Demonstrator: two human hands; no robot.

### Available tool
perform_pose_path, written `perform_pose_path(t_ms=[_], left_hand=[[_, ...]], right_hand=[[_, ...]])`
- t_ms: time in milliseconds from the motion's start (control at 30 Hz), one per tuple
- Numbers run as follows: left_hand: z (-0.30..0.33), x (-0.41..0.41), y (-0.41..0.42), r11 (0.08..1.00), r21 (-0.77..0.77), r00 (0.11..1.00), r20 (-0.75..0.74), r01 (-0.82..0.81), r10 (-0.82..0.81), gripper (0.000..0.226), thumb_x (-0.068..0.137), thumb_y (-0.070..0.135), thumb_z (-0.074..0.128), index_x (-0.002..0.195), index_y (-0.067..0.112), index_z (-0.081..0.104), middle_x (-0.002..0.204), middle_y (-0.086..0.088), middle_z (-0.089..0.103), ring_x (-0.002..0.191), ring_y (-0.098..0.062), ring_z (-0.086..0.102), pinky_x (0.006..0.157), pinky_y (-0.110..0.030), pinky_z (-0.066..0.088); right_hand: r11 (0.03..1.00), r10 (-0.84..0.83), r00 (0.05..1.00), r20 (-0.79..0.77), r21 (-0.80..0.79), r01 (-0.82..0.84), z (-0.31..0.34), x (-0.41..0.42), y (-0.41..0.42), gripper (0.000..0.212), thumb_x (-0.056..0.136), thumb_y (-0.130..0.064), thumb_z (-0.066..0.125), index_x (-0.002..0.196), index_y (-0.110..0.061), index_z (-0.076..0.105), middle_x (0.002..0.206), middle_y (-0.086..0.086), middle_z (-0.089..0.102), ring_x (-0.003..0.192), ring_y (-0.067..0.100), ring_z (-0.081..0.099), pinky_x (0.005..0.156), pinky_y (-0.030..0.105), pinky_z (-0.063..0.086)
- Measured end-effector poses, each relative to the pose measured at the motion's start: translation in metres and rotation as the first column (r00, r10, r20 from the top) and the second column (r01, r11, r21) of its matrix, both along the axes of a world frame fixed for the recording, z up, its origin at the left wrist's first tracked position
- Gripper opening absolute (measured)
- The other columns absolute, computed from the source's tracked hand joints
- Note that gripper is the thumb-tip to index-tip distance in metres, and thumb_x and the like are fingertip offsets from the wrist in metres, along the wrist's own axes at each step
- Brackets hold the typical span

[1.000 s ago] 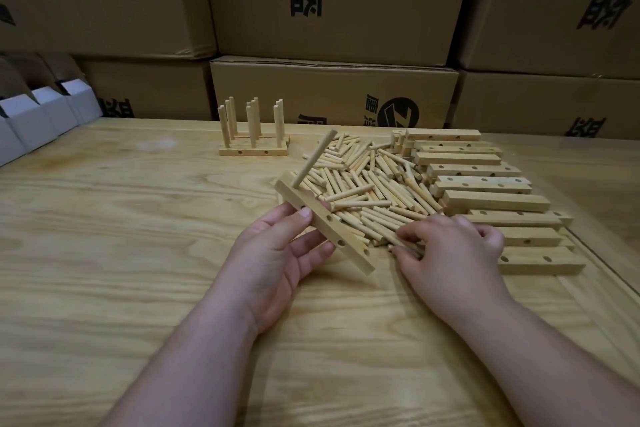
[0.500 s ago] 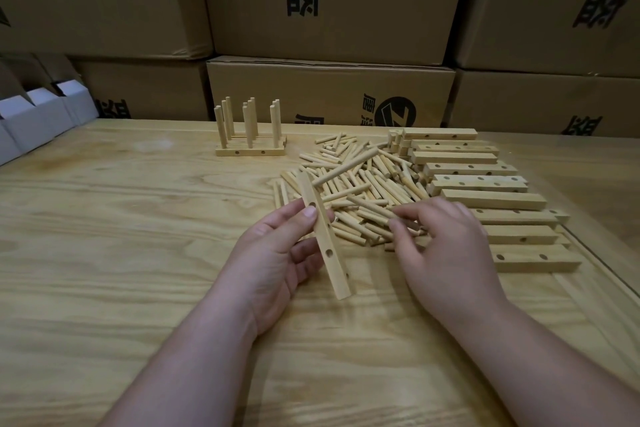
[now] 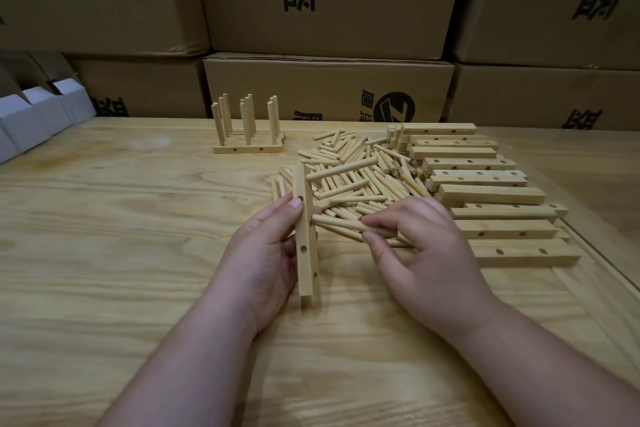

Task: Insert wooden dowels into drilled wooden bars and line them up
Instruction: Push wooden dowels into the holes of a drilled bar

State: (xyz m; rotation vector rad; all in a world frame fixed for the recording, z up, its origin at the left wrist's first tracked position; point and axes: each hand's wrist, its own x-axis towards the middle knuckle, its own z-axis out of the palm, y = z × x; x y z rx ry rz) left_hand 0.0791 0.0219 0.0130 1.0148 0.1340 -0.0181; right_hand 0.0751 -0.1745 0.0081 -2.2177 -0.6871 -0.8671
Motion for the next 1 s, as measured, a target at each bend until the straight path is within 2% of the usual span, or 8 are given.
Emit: perform_pose_path(t_ms=[133, 233, 333, 600, 733, 833, 1000], left_hand=[[0.0006, 0.0001, -0.0005, 1.000, 0.004, 1.000, -0.008, -0.012, 0.013, 0.040, 0.091, 0.020, 0.066, 0.128, 0.005, 0.065, 0.087, -0.004, 0.076, 0.063, -0.013, 0.062, 0.052, -0.024, 0.054], [-0.0005, 0.0001, -0.0006, 0.998, 0.055, 1.000, -0.004, -0.008, 0.008, 0.029, 0.084, 0.028, 0.070, 0.103, 0.008, 0.078, 0.077, -0.006, 0.070, 0.064, -0.014, 0.060, 0.053, -0.023, 0.054], [-0.0006, -0.0007, -0.0007, 0.996, 0.092, 1.000, -0.015, -0.018, 0.020, 0.023, 0.092, 0.030, 0.067, 0.088, 0.013, 0.082, 0.072, -0.006, 0.065, 0.062, -0.014, 0.057, 0.054, -0.024, 0.050], [-0.0006, -0.0003, -0.0013, 0.993, 0.112, 0.999, -0.018, -0.044, 0.046, 0.024, 0.092, 0.032, 0.067, 0.088, 0.013, 0.082, 0.068, -0.003, 0.065, 0.061, -0.013, 0.057, 0.052, -0.024, 0.049], [-0.0005, -0.0002, -0.0007, 0.996, 0.081, 0.999, -0.019, -0.041, 0.043, 0.035, 0.080, 0.035, 0.073, 0.100, 0.007, 0.079, 0.078, -0.003, 0.071, 0.060, -0.012, 0.058, 0.053, -0.024, 0.052], [-0.0012, 0.0000, -0.0008, 0.998, 0.056, 0.999, -0.016, -0.039, 0.040, 0.044, 0.074, 0.036, 0.076, 0.103, 0.003, 0.077, 0.077, -0.004, 0.071, 0.058, -0.011, 0.056, 0.052, -0.024, 0.052], [-0.0022, 0.0009, -0.0017, 0.998, 0.027, 0.999, -0.015, -0.049, 0.049, 0.043, 0.072, 0.033, 0.077, 0.103, 0.003, 0.076, 0.081, -0.005, 0.073, 0.056, -0.009, 0.058, 0.050, -0.024, 0.052]], right_hand=[[1.000, 0.024, 1.000, -0.001, -0.017, -0.024, -0.0002, 0.0005, -0.0004, 0.014, 0.086, -0.018, 0.073, 0.099, -0.015, 0.076, 0.092, -0.007, 0.066, 0.093, 0.015, 0.058, 0.086, 0.034, 0.047], [0.999, 0.034, 0.999, -0.006, -0.013, -0.035, 0.0002, 0.0008, -0.0005, 0.015, 0.086, -0.019, 0.072, 0.099, -0.015, 0.076, 0.092, -0.007, 0.066, 0.093, 0.015, 0.059, 0.085, 0.033, 0.047], [0.999, 0.046, 0.999, -0.009, -0.021, -0.047, 0.0003, 0.0015, 0.0006, 0.015, 0.086, -0.020, 0.071, 0.100, -0.016, 0.076, 0.092, -0.009, 0.065, 0.094, 0.014, 0.059, 0.085, 0.032, 0.047], [0.995, 0.090, 0.996, -0.012, -0.035, -0.090, -0.0009, 0.0016, -0.0002, 0.015, 0.087, -0.019, 0.070, 0.100, -0.014, 0.075, 0.093, -0.008, 0.064, 0.094, 0.016, 0.059, 0.086, 0.031, 0.046], [0.995, 0.090, 0.996, -0.026, -0.050, -0.092, -0.0015, 0.0021, -0.0011, 0.015, 0.088, -0.021, 0.070, 0.101, -0.015, 0.075, 0.094, -0.008, 0.064, 0.094, 0.017, 0.059, 0.088, 0.032, 0.045], [0.994, 0.088, 0.996, -0.029, -0.060, -0.089, -0.0014, 0.0024, -0.0009, 0.015, 0.088, -0.021, 0.070, 0.101, -0.016, 0.076, 0.094, -0.008, 0.065, 0.095, 0.017, 0.059, 0.088, 0.031, 0.045], [0.994, 0.091, 0.996, -0.026, -0.061, -0.092, -0.0004, 0.0017, 0.0002, 0.016, 0.087, -0.024, 0.071, 0.100, -0.016, 0.078, 0.089, -0.008, 0.065, 0.092, 0.015, 0.058, 0.085, 0.031, 0.046]])
